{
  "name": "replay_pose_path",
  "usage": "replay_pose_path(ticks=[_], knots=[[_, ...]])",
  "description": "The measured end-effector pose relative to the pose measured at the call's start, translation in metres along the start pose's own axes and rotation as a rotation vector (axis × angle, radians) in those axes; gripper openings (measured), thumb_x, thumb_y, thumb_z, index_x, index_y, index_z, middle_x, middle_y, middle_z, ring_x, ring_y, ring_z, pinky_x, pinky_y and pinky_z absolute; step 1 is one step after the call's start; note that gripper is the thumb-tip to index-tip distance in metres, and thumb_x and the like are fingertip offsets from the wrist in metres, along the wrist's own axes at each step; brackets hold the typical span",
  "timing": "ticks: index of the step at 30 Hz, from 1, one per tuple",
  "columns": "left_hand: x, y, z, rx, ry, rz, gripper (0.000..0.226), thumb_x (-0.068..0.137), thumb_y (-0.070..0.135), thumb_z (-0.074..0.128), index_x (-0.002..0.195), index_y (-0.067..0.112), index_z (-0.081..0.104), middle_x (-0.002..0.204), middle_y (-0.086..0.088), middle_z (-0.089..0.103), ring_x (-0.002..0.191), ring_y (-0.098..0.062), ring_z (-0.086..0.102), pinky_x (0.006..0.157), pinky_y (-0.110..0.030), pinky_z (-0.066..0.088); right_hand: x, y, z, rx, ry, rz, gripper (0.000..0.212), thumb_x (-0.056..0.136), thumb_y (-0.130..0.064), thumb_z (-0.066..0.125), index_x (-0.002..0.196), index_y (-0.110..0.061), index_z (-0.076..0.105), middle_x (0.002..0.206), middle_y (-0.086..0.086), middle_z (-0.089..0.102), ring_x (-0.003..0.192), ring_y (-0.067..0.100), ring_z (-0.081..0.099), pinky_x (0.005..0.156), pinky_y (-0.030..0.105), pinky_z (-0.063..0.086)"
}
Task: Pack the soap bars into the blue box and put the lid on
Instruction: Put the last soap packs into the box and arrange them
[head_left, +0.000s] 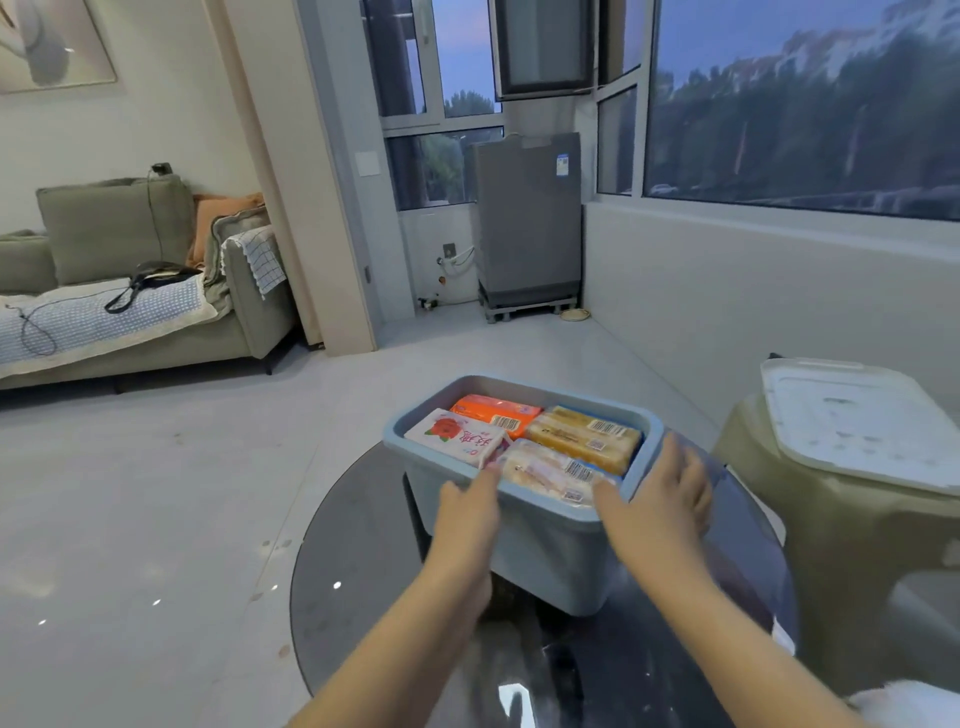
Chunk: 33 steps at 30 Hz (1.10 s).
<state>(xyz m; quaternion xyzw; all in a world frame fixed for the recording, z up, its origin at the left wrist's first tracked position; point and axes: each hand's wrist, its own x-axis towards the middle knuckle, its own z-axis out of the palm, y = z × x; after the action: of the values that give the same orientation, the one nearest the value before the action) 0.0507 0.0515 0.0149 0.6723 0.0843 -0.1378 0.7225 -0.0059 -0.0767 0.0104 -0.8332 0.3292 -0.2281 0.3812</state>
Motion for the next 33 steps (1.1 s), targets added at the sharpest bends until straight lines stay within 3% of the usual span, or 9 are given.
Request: replay_pose_path(ticks=[2,4,6,8,11,14,20,26,33], knots=[[0.018,0.007,-0.004,-0.003,0.103,-0.010,0.042,0.089,0.036,0.054,0.121,0.010,0.049,0.110,-0.008,0.062,0.097,-0.023,0.060,0.090,-0.040,0.050,-0.009,0.002,0.006,0.142,-0.055,0.024,0.083,0.087,-0.029,0.055,0.149,-0.011,0.003,0.150,0.009,0.026,0.137,0.030,0.024,0.110,0.040,0.024],[0.035,0.012,-0.010,-0.005,0.199,0.024,0.041,0.087,0.034,0.056,0.116,0.006,0.053,0.112,-0.012,0.062,0.092,-0.025,0.061,0.086,-0.040,0.052,-0.014,0.002,0.007,0.315,-0.116,0.043,0.079,0.093,-0.023,0.048,0.150,-0.015,-0.005,0.126,-0.003,0.044,0.115,0.022,0.046,0.087,0.028,0.040],[0.044,0.018,-0.018,-0.104,0.229,0.062,0.027,0.091,0.025,0.057,0.104,0.001,0.060,0.096,-0.012,0.066,0.082,-0.024,0.063,0.080,-0.037,0.054,-0.014,0.002,0.004,0.369,-0.170,0.062,0.075,0.096,-0.022,0.042,0.149,-0.017,-0.011,0.110,-0.005,0.045,0.088,0.012,0.050,0.059,0.019,0.039],[0.050,0.021,-0.024,-0.194,0.222,0.049,0.016,0.091,0.017,0.061,0.085,0.002,0.060,0.085,-0.012,0.066,0.076,-0.023,0.065,0.077,-0.036,0.055,-0.012,0.002,0.002,0.386,-0.195,0.053,0.073,0.098,-0.024,0.038,0.149,-0.019,-0.013,0.108,-0.006,0.047,0.073,0.002,0.047,0.051,0.011,0.032],[0.050,0.023,-0.022,-0.265,0.186,0.005,0.015,0.087,0.014,0.065,0.080,0.004,0.057,0.086,-0.013,0.067,0.078,-0.023,0.067,0.066,-0.032,0.060,0.003,0.007,-0.001,0.416,-0.221,0.033,0.070,0.098,-0.024,0.037,0.149,-0.019,-0.012,0.118,-0.004,0.051,0.081,0.005,0.048,0.067,0.017,0.040],[0.044,0.022,-0.013,-0.330,0.149,-0.012,0.016,0.086,0.010,0.066,0.093,-0.001,0.058,0.085,-0.012,0.066,0.071,-0.020,0.065,0.049,-0.025,0.058,0.027,0.013,-0.007,0.424,-0.271,0.021,0.067,0.099,-0.028,0.037,0.150,-0.023,-0.005,0.119,-0.009,0.045,0.100,0.011,0.045,0.082,0.025,0.036],[0.032,0.008,0.013,-0.472,0.116,0.021,0.023,0.087,0.007,0.065,0.108,0.002,0.057,0.086,-0.010,0.066,0.071,-0.019,0.063,0.044,-0.022,0.056,0.081,0.026,-0.022,0.392,-0.383,-0.011,0.039,0.095,-0.029,0.041,0.134,-0.024,0.041,0.126,0.001,0.059,0.113,0.020,0.057,0.099,0.042,0.045],[0.017,-0.003,0.038,-0.570,0.092,0.063,0.007,0.086,0.005,0.064,0.085,0.009,0.058,0.087,-0.007,0.066,0.077,-0.020,0.064,0.083,-0.040,0.053,0.125,0.025,-0.026,0.526,-0.493,0.056,0.058,0.094,-0.020,0.047,0.147,-0.015,0.026,0.142,0.004,0.044,0.114,0.019,0.050,0.102,0.032,0.040],[0.013,-0.003,0.046,-0.583,0.096,0.054,0.009,0.087,0.011,0.064,0.084,0.013,0.056,0.091,-0.008,0.066,0.081,-0.022,0.065,0.085,-0.040,0.052,0.140,0.032,-0.021,0.495,-0.477,0.052,0.056,0.093,-0.032,0.049,0.145,-0.024,0.032,0.146,0.005,0.043,0.123,0.023,0.050,0.108,0.039,0.038]])
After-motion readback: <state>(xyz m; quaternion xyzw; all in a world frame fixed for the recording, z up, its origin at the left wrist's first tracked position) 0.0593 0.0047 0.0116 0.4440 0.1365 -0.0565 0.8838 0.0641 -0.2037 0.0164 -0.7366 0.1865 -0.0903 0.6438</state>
